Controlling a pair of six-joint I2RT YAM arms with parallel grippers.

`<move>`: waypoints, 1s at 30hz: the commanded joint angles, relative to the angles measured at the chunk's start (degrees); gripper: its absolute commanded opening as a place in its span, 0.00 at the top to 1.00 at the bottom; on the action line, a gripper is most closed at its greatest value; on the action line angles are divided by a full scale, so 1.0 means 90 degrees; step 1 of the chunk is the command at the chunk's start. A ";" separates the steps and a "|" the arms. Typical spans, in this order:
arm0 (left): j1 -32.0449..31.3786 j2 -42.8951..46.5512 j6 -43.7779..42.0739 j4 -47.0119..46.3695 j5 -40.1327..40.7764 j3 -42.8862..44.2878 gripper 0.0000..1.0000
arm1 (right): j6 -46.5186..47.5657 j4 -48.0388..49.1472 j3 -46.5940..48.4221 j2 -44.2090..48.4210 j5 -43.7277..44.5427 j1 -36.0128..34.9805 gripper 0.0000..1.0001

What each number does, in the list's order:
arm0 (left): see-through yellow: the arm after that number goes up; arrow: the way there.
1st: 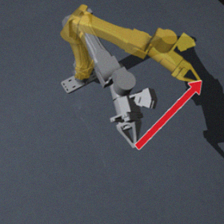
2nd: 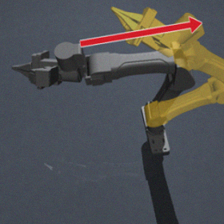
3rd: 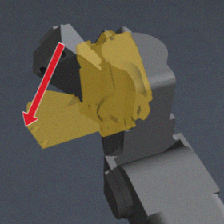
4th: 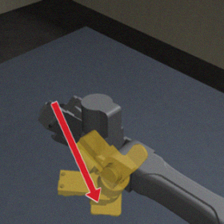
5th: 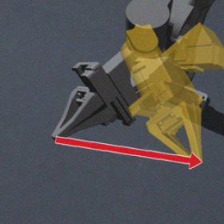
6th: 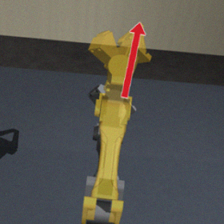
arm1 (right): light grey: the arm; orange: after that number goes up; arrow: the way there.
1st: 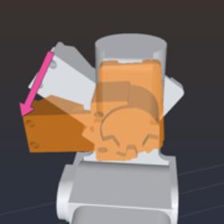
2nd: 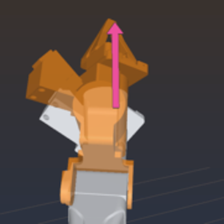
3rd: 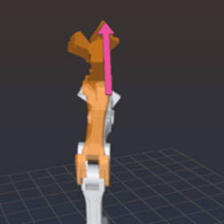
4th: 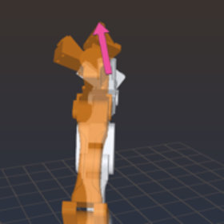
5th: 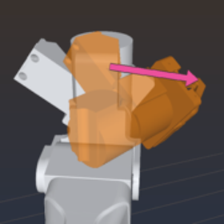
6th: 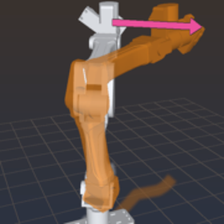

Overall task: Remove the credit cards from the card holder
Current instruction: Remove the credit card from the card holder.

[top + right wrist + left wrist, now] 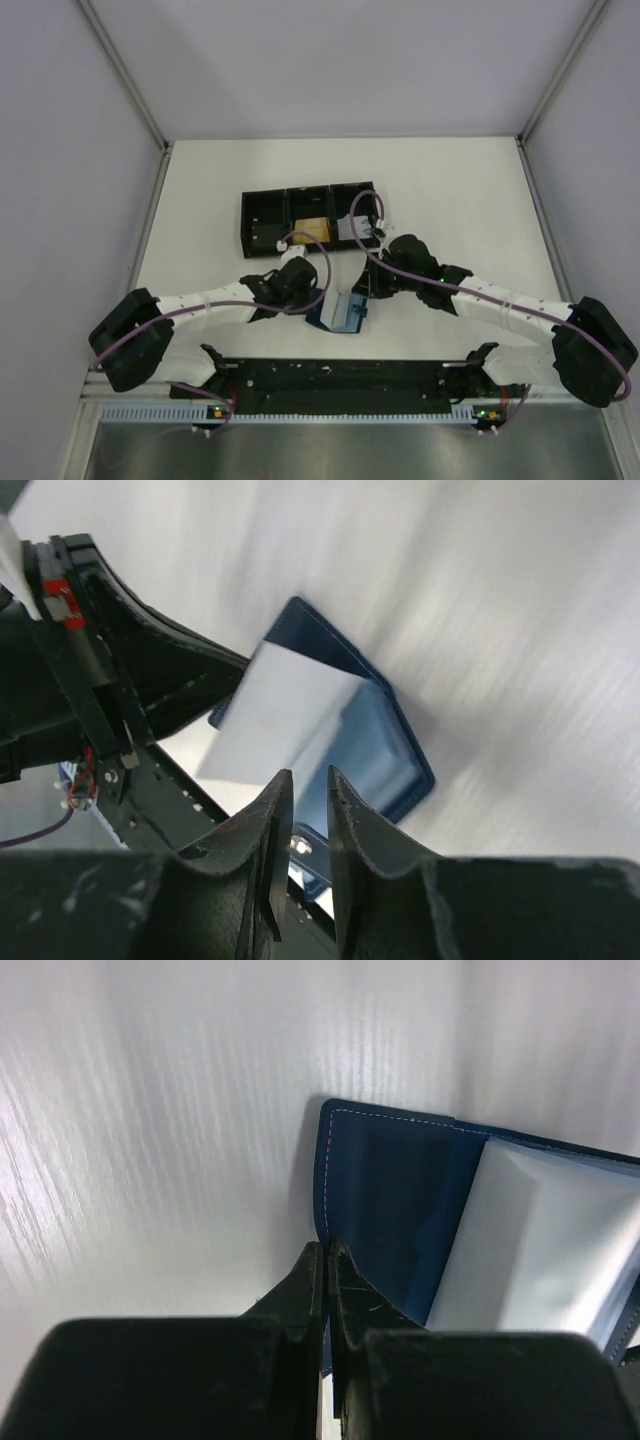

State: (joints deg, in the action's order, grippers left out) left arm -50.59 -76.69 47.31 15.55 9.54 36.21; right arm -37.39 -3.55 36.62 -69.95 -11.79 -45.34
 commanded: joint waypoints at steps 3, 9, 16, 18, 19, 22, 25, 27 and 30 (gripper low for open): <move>0.0006 0.0269 0.1218 -0.0692 0.0122 -0.0565 1.00 | -0.0143 -0.0016 -0.0407 0.0282 0.0246 -0.0050 0.80; 0.0006 0.0385 0.1384 -0.0858 -0.0015 -0.0663 1.00 | -0.0114 0.0024 -0.0436 0.0263 0.0187 -0.0040 0.81; 0.0006 0.0591 0.1569 -0.1074 -0.0044 -0.0917 1.00 | -0.0104 -0.0074 -0.0582 0.0194 0.0665 -0.0040 0.82; 0.0006 0.0581 0.1608 -0.1112 -0.0064 -0.0956 1.00 | -0.0104 -0.0064 -0.0612 0.0175 0.0743 -0.0050 0.83; 0.0006 0.0581 0.1638 -0.1142 -0.0074 -0.0985 1.00 | -0.0094 -0.0064 -0.0612 0.0185 0.0773 -0.0040 0.83; 0.0006 0.0532 0.1667 -0.1191 -0.0103 -0.1005 1.00 | -0.0084 -0.0103 -0.0651 0.0185 0.0977 -0.0050 0.84; 0.0006 0.0513 0.1697 -0.1210 -0.0113 -0.0996 1.00 | -0.0006 -0.0113 -0.0651 0.0117 0.1008 -0.0040 0.86; 0.0006 0.0503 0.1716 -0.1230 -0.0113 -0.1005 1.00 | 0.0033 -0.0113 -0.0622 0.0009 0.0910 -0.0040 0.87; 0.0006 0.0493 0.1765 -0.1298 -0.0152 -0.1054 1.00 | 0.0023 -0.0026 -0.0641 -0.0118 0.0832 -0.0030 0.88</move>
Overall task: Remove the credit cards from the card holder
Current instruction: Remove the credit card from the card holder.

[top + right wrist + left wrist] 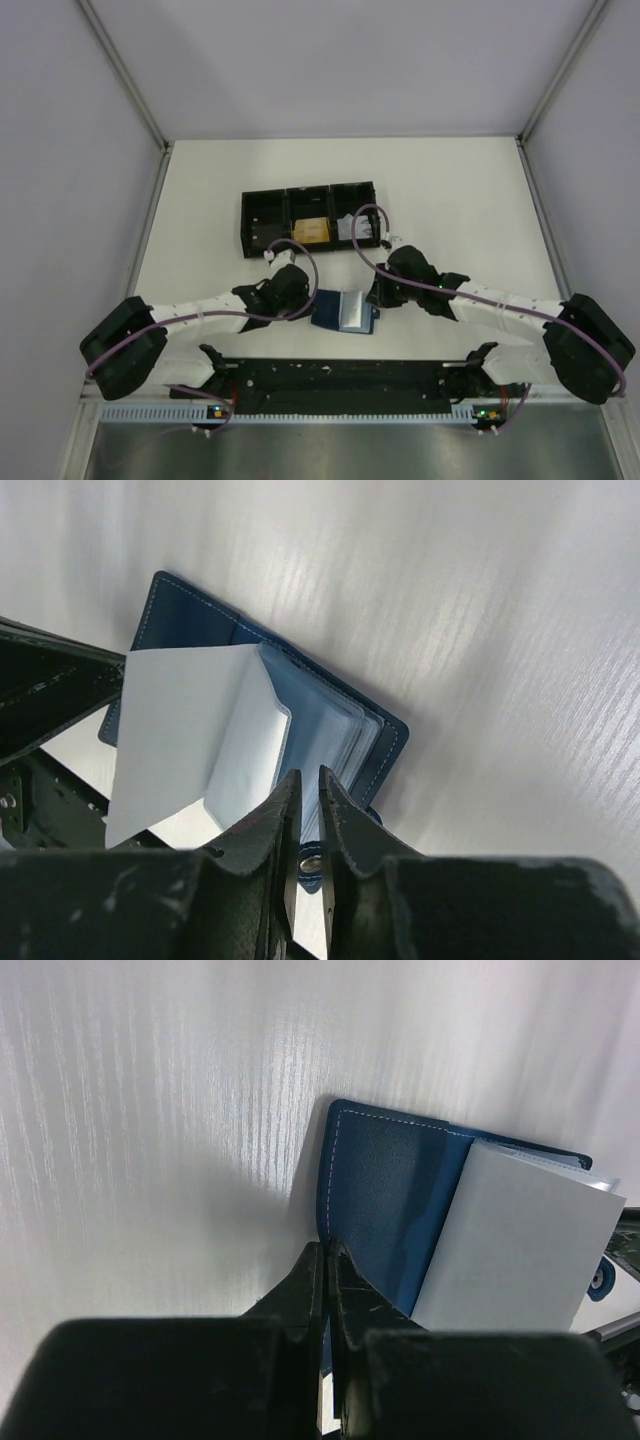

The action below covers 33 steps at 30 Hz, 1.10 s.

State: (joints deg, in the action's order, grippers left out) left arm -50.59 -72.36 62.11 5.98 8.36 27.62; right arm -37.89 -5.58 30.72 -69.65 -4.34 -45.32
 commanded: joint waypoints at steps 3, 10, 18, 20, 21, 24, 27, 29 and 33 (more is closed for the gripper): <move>0.0006 0.0012 0.0150 -0.0293 -0.0040 -0.0139 1.00 | 0.0098 0.0249 -0.0015 -0.0269 -0.0065 -0.0033 0.89; 0.0006 -0.0007 0.0160 -0.0352 -0.0089 -0.0149 1.00 | 0.0147 0.0571 0.0063 -0.0250 -0.0747 -0.0043 0.91; 0.0006 0.0041 0.0218 -0.0469 -0.0138 -0.0217 0.98 | 0.0118 0.1245 0.0473 -0.0845 -0.1412 -0.0267 0.90; 0.0006 0.0080 0.0238 -0.0488 -0.0118 -0.0275 0.96 | 0.0118 0.1313 0.0609 -0.1040 -0.1461 -0.0355 0.90; 0.0006 0.0129 0.0257 -0.0498 -0.0099 -0.0295 0.94 | 0.0108 0.1353 0.0678 -0.1147 -0.1500 -0.0394 0.90; 0.0006 0.0305 0.0277 -0.0537 -0.0031 -0.0383 0.87 | 0.0128 0.1411 0.0883 -0.1498 -0.1540 -0.0443 0.90; 0.0006 0.0568 0.0345 -0.0518 0.0086 -0.0509 0.77 | 0.0206 0.1373 0.1146 -0.1889 -0.1607 -0.0492 0.89; 0.0006 0.0783 0.0413 -0.0527 0.0184 -0.0626 0.69 | 0.0274 0.1159 0.1351 -0.2201 -0.1656 -0.0511 0.89; 0.0006 0.1320 0.0550 -0.0420 0.0408 -0.0871 0.58 | 0.0294 0.1060 0.1508 -0.2719 -0.1647 -0.0521 0.88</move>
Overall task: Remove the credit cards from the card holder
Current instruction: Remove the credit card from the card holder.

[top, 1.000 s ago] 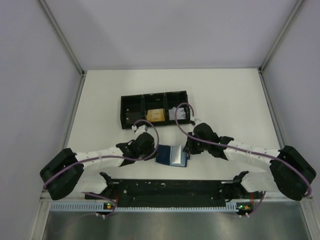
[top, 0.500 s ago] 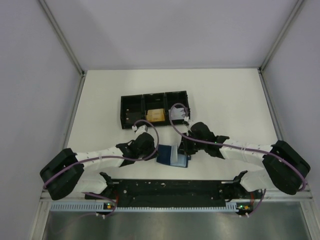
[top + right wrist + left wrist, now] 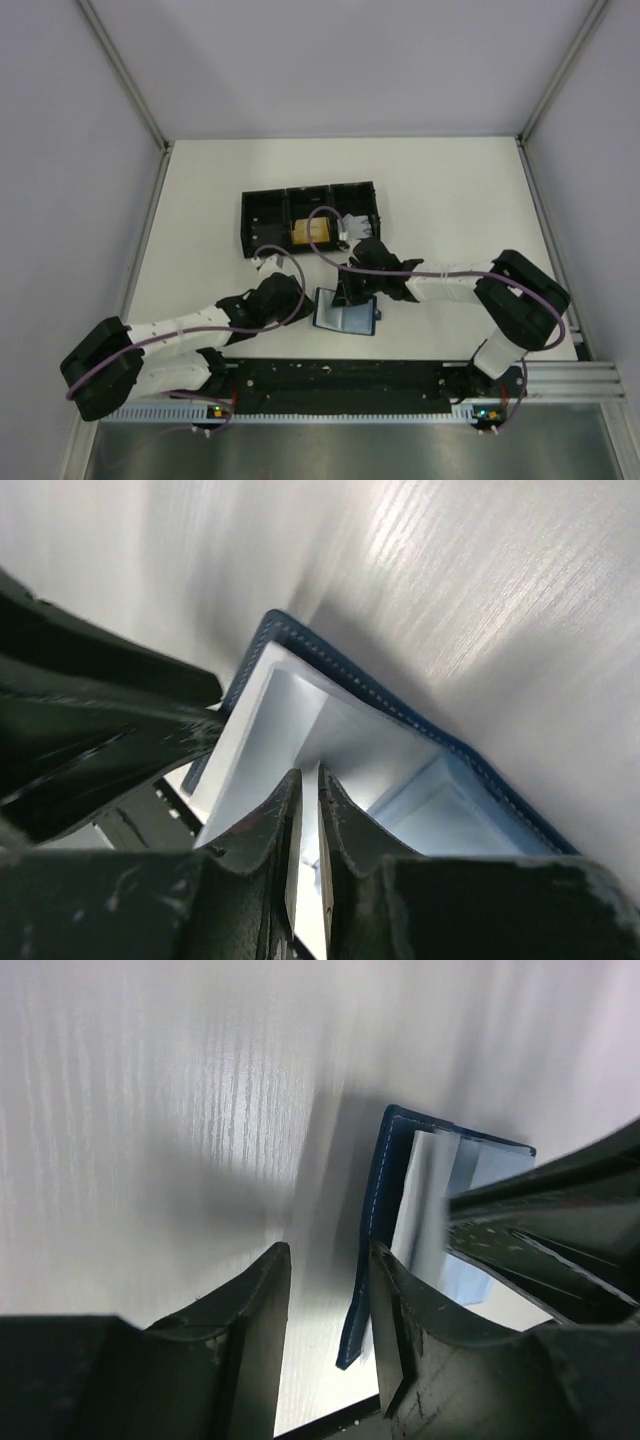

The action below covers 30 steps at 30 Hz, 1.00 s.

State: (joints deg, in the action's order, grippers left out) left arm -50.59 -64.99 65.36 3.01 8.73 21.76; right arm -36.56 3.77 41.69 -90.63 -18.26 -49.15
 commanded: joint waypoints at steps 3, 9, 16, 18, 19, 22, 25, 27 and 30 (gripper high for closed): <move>0.0006 0.0912 0.0150 0.0008 0.0504 -0.0318 0.58 | 0.0146 -0.0038 0.0328 -0.0642 -0.0080 -0.0096 0.88; -0.0004 0.1450 -0.0426 -0.0752 -0.0002 -0.0308 0.63 | 0.0224 -0.0184 0.0436 -0.0809 -0.0002 -0.0115 0.88; -0.0004 0.0436 -0.0875 -0.1398 -0.0774 0.0111 0.75 | 0.0341 -0.0341 0.0553 -0.0692 0.0134 -0.0106 0.88; -0.0004 0.0123 -0.0866 -0.1418 -0.0717 0.0170 0.83 | 0.0370 -0.0399 0.0573 -0.0585 0.0231 -0.0115 0.88; -0.0004 -0.0033 -0.0818 -0.1370 -0.0658 0.0190 0.87 | 0.0380 -0.0573 0.0553 -0.0468 0.0319 -0.0106 0.88; -0.0004 -0.0404 -0.0671 -0.1106 -0.0483 0.0219 0.92 | 0.0370 -0.0779 0.0398 0.0116 0.0700 -0.0115 0.88; -0.0014 -0.0746 -0.0369 -0.0989 -0.0384 0.0122 0.98 | 0.0312 -0.1004 0.0193 0.0790 0.1032 -0.0096 0.87; -0.0004 -0.0961 -0.0174 -0.0988 -0.0404 0.0073 1.00 | 0.0195 -0.1170 -0.0003 0.1172 0.1276 -0.0096 0.84; -0.0004 -0.1216 -0.0027 -0.1066 -0.0491 0.0024 1.00 | -0.0097 -0.1337 -0.0364 0.1651 0.1560 -0.0096 0.80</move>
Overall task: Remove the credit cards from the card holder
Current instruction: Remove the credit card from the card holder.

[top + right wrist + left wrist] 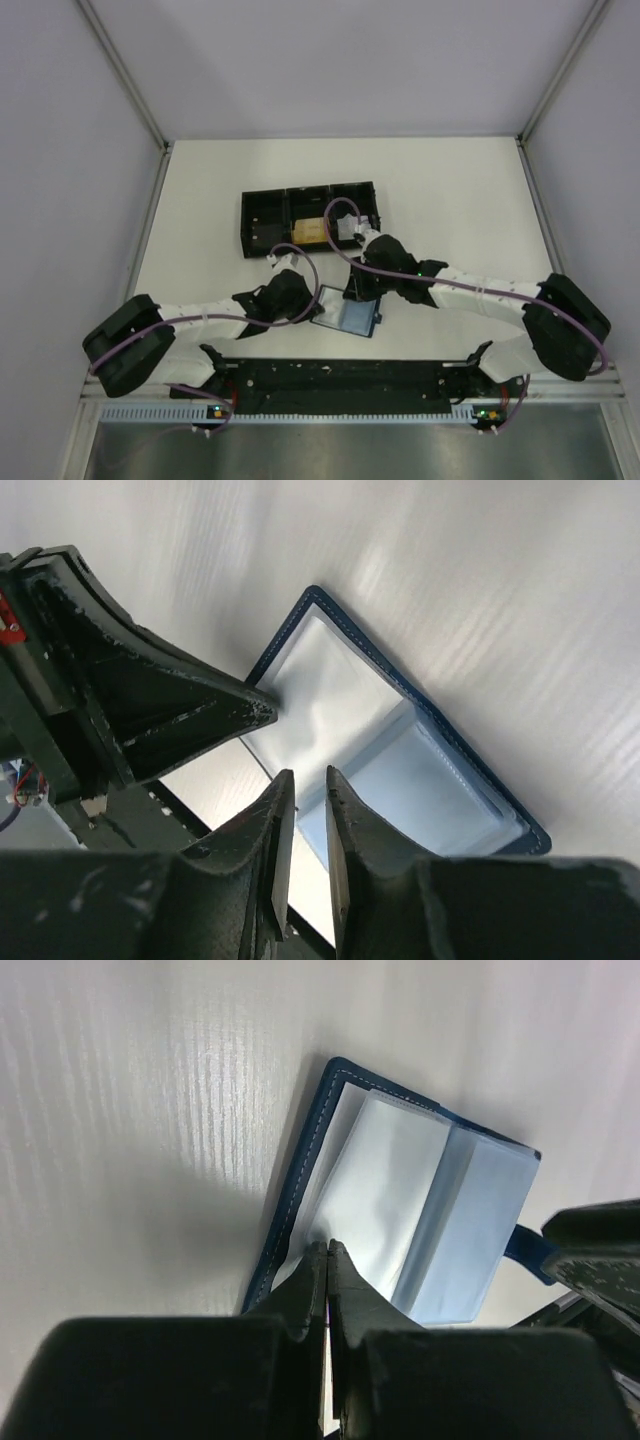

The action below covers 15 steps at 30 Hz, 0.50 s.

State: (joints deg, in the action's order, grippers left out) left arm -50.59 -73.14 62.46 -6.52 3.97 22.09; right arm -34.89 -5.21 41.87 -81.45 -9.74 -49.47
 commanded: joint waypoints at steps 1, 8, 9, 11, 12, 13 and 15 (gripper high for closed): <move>-0.0004 -0.0349 0.0335 -0.0007 0.0028 -0.0013 1.00 | -0.0370 -0.0339 -0.0510 0.0719 0.0623 -0.0040 0.79; -0.0004 -0.0184 0.0482 0.0031 0.0125 -0.0130 1.00 | -0.1161 -0.0251 -0.1291 0.1207 0.1003 -0.0021 0.76; -0.0004 -0.0125 0.0502 0.0032 0.0145 -0.0159 1.00 | -0.1239 -0.0241 -0.1418 0.1334 0.1052 -0.0021 0.73; -0.0004 -0.0057 0.0531 0.0041 0.0165 -0.0217 1.00 | -0.1366 -0.0231 -0.1565 0.1588 0.1227 -0.0011 0.69; -0.0004 -0.0027 0.0531 0.0041 0.0174 -0.0237 1.00 | -0.1396 -0.0222 -0.1605 0.1657 0.1219 -0.0001 0.67; -0.0004 -0.0017 0.0541 0.0032 0.0174 -0.0237 1.00 | -0.1396 -0.0212 -0.1644 0.1715 0.1219 -0.0001 0.66; -0.0004 -0.0017 0.0531 0.0022 0.0155 -0.0228 1.00 | -0.1406 -0.0173 -0.1654 0.1716 0.1190 0.0018 0.66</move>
State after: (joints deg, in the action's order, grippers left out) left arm -50.61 -73.95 66.98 -8.80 4.10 21.39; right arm -45.34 -7.60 27.59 -67.59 -1.19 -49.36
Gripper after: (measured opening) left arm 0.008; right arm 0.336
